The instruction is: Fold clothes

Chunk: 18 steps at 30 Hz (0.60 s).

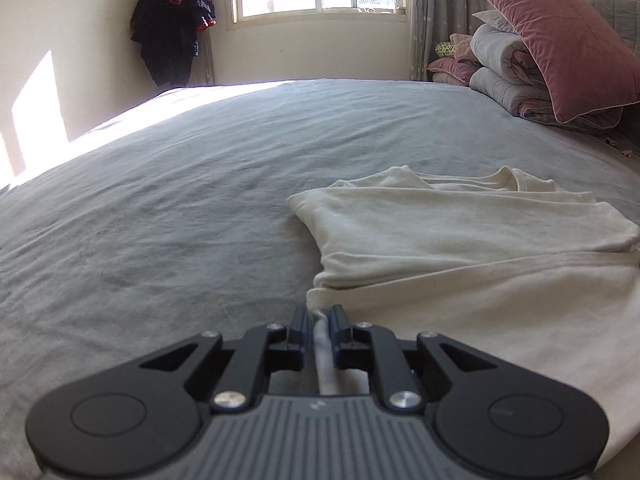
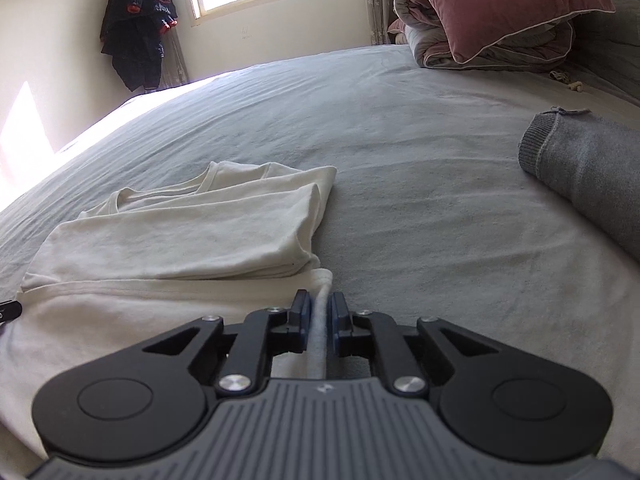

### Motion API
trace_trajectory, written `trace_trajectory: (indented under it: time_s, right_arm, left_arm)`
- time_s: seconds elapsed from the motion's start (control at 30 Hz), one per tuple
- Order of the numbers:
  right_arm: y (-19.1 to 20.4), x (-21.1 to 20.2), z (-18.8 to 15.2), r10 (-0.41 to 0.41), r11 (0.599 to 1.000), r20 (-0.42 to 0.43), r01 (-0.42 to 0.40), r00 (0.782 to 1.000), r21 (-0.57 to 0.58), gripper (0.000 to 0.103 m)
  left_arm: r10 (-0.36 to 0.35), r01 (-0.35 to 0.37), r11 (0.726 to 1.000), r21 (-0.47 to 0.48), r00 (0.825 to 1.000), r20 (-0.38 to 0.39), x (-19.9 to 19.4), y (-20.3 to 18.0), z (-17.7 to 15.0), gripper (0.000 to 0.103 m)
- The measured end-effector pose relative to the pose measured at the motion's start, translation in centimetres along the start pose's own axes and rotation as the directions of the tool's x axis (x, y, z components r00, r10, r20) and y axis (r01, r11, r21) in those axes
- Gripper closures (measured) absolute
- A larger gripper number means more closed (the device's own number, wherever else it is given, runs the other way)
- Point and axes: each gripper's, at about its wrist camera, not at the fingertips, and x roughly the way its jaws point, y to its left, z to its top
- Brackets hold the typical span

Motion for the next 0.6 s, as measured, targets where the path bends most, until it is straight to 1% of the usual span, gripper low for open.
trace_trajectory:
  time_s: [0.03,0.1,0.13,0.17,0.2,0.27,0.37,0.47,0.53,0.6]
  right_arm:
    - [0.0,-0.4,0.2,-0.008,1.000,0.003,0.008,1.000,-0.001,0.078]
    - [0.1,-1.5,0.6,-0.008,1.000,0.029,0.008,1.000,-0.001,0.076]
    - [0.3,-2.0,0.7,0.000,1.000,0.042,0.000,0.999,0.000,0.071]
    - [0.6,-2.5,0.9,0.011,1.000,0.055,-0.011,0.998,0.001,0.067]
    - [0.9,-2.9,1.0,0.022,1.000,0.068,-0.022,0.997,0.002,0.066]
    - [2.0,-3.1,1.1,0.059,0.998,0.067,-0.059,0.996,-0.008,0.066]
    - [4.9,-2.6,0.9,0.124,0.991,0.044,-0.122,0.991,-0.053,0.066]
    - [7.9,-1.7,0.4,0.187,0.978,0.017,-0.184,0.982,-0.099,0.066]
    - [9.4,-0.7,-0.1,0.205,0.971,-0.004,-0.204,0.979,-0.127,0.066]
    - [10.5,0.4,-0.8,0.204,0.967,-0.030,-0.206,0.979,-0.151,0.066]
  left_arm:
    - [0.004,-0.004,1.000,-0.024,1.000,0.007,-0.4,0.4,0.3,0.079]
    - [-0.006,0.009,0.998,-0.066,0.999,0.037,-1.5,0.8,0.9,0.076]
    - [-0.013,0.017,0.996,-0.086,0.999,0.053,-2.0,1.0,1.2,0.073]
    - [-0.026,0.033,0.994,-0.102,0.997,0.067,-2.5,1.1,1.4,0.071]
    - [-0.047,0.055,0.992,-0.113,0.996,0.076,-2.9,0.9,1.5,0.070]
    - [-0.084,0.091,0.991,-0.097,0.994,0.075,-2.9,-0.2,1.5,0.069]
    - [-0.138,0.142,0.988,-0.065,0.988,0.066,-2.8,-1.9,1.5,0.069]
    - [-0.186,0.186,0.982,-0.011,0.982,0.036,-2.1,-3.7,0.5,0.069]
    - [-0.205,0.205,0.979,0.019,0.979,0.007,-1.7,-4.3,-0.4,0.069]
    - [-0.211,0.211,0.976,0.051,0.977,0.002,-1.6,-4.4,-1.5,0.067]
